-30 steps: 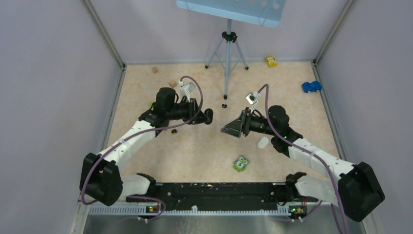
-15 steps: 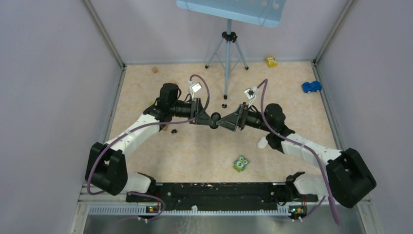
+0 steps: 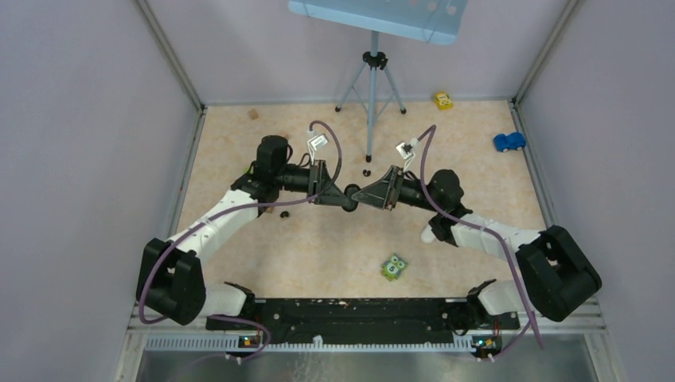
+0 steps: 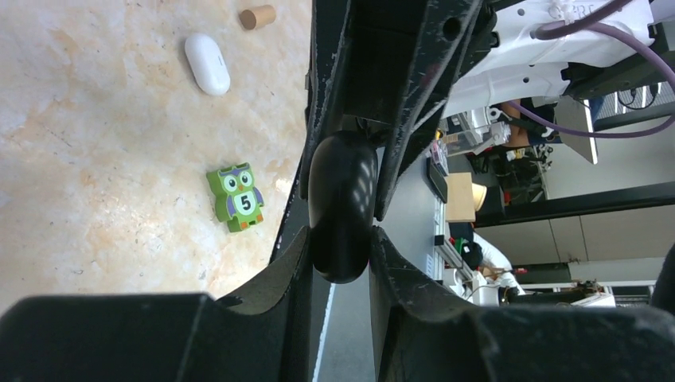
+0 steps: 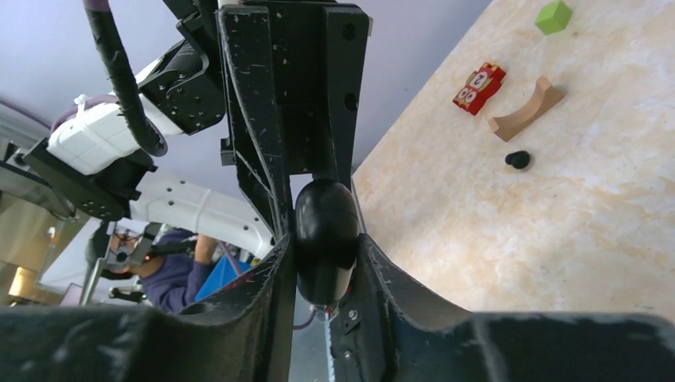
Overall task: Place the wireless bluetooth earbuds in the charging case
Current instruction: Pass from the left arm to the right, then pass from the right arm to the left
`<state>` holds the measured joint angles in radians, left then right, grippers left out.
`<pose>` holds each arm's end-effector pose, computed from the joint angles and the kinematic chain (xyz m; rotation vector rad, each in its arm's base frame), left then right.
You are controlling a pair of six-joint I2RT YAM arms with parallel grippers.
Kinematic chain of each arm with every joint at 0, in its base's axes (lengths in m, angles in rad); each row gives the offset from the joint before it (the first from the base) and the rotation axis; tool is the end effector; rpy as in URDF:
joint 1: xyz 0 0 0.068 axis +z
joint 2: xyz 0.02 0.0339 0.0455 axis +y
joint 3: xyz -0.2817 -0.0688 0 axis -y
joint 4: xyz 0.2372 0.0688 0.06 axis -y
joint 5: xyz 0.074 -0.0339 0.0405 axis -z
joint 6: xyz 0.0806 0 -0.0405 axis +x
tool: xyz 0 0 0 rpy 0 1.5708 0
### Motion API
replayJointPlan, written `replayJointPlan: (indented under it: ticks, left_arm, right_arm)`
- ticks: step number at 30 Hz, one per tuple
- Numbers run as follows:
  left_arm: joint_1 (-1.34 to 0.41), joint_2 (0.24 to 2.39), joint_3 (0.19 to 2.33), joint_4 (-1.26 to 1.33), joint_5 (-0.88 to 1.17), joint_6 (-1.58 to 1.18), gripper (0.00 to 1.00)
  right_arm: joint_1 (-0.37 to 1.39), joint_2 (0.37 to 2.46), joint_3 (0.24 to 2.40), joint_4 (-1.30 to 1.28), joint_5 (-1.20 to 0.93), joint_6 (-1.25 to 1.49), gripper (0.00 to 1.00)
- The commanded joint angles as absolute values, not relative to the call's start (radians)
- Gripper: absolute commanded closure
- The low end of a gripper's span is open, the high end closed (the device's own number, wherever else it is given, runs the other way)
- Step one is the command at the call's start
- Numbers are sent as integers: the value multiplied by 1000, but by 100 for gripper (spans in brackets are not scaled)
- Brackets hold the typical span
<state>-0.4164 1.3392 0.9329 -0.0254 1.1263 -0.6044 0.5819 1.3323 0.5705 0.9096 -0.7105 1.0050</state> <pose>0.2409 -0.1861 0.3036 0.6216 2.0817 -1.7396 0.2218 0.2089 0.2868 -0.3364 1.7051 1.7352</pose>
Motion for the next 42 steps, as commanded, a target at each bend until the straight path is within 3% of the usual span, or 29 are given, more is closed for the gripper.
replayJointPlan:
  ticks: [1,2,5,10,11,14,20,27,33,42]
  left_arm:
    - [-414,1295,927,38,1143,-598,87]
    - [-413,1295,929,34,1145,-595,76]
    - [-413,1291,952,-28,1150,-560,60]
    - [-413,1251,1008,-263,959,-415,5]
    - [-412,1240,1026,-318,876,-369,1]
    - [-412,1169,1020,-369,661,-289,1]
    - [-440,905,820,-100,496,-128,1]
    - [-546,700,668,97,531,186,1]
    - [-704,721,659,96,414,392,1]
    - [-767,752,664,148,352,491,1]
  right_arm:
    - [589,1342,594,1029,-753,1039,77]
    - [589,1337,595,1008,-750,1031,82]
    - [587,1307,603,888,-726,973,100]
    - [554,1254,649,593,-641,917,100]
    - [544,1254,667,523,-630,921,100]
    - [505,1278,697,384,-652,1007,100]
    - [475,1382,754,373,-892,1218,100]
    - [470,1377,763,412,-955,1423,100]
    - [469,1341,709,563,-909,1640,100]
    - [470,1277,606,703,-753,1865,100]
